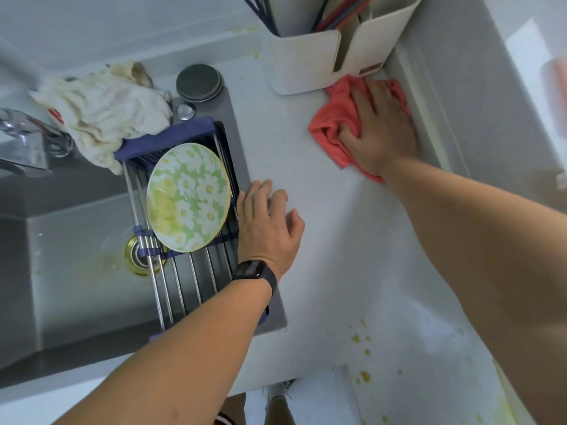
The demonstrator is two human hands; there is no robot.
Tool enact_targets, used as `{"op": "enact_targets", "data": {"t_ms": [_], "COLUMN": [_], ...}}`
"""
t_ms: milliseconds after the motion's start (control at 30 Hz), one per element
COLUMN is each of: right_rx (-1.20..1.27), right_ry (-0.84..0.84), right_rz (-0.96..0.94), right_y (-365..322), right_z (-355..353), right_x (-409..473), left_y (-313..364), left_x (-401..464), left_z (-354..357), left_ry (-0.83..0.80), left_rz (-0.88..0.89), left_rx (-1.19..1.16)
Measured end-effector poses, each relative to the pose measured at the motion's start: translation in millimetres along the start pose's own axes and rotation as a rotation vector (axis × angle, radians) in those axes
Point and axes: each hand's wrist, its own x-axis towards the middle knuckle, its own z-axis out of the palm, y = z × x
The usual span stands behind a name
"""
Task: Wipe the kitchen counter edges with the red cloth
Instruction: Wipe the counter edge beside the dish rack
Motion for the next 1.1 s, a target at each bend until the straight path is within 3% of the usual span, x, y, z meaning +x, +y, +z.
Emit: {"op": "enact_targets", "data": {"t_ms": [433,567,733,967,1100], "right_rx": [0.003,0.006,0.016,-0.029,-0.030], "right_ry": [0.001,0.042,0.088,-0.047,-0.074], "right_rz": [0.089,0.219,0.244,0.242,0.217], "right_y": [-10.4,-30.4,-50.1,-72.3,-68.3], "right_z": [3.8,6.1,6.4,-3.3,-4.9], "right_x": [-13.4,-65.9,-148.7,-262.3,-261.1], "left_y": [-1.5,-2.4,0.0,3.4,1.9], "left_x": [0.5,0.7,1.2,1.2,1.8], "left_z": [0.7,0.0,-2.9,-12.1,-9.6], "left_ry": [0.024,0.040,0.022,0.025,0.008], "left_rz": [0.004,0.010,0.009,0.024,0.029], "left_rx": [-0.037,-0.038,-0.052,-0.063,-0.057]}}
